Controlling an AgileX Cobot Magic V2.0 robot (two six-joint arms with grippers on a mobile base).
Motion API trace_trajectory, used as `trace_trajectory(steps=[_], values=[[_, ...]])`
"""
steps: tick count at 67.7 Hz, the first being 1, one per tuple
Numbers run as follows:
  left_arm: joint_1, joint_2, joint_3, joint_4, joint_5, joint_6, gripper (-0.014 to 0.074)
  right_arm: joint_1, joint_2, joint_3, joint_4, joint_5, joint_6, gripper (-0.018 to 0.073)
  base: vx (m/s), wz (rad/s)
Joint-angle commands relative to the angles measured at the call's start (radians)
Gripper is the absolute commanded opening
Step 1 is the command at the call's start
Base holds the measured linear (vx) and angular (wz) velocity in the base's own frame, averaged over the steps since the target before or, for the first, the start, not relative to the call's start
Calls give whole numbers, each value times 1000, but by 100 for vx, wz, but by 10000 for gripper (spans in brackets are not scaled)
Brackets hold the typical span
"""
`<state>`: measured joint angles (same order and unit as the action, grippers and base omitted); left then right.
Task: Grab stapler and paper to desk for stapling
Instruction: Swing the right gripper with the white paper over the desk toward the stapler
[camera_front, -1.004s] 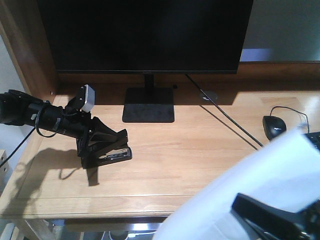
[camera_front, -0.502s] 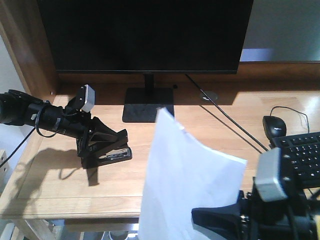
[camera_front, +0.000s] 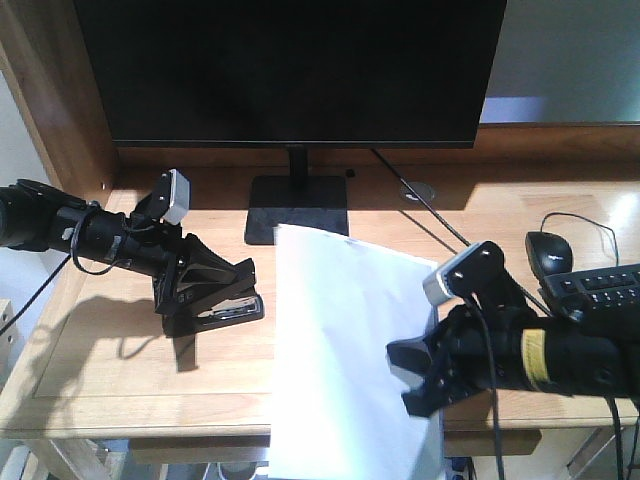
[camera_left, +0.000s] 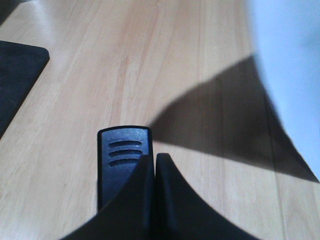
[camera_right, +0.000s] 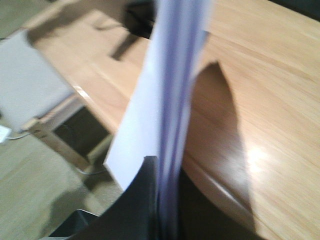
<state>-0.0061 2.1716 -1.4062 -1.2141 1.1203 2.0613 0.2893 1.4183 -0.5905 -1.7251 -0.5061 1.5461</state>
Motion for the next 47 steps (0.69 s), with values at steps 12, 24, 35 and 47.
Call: trace_trajectory(steps=[12, 24, 35, 47], values=[[-2, -63, -24, -60, 40, -10, -6, 0, 137, -93, 105, 75, -16, -2, 0, 0], [-2, -63, -24, -60, 40, -10, -6, 0, 221, -159, 134, 74, -15, -2, 0, 0], [-2, -63, -24, -60, 40, -10, -6, 0, 288, -216, 148, 83, -14, -2, 0, 0], [-2, -63, -24, -60, 40, -10, -6, 0, 338, -258, 148, 107, -12, -2, 0, 0]])
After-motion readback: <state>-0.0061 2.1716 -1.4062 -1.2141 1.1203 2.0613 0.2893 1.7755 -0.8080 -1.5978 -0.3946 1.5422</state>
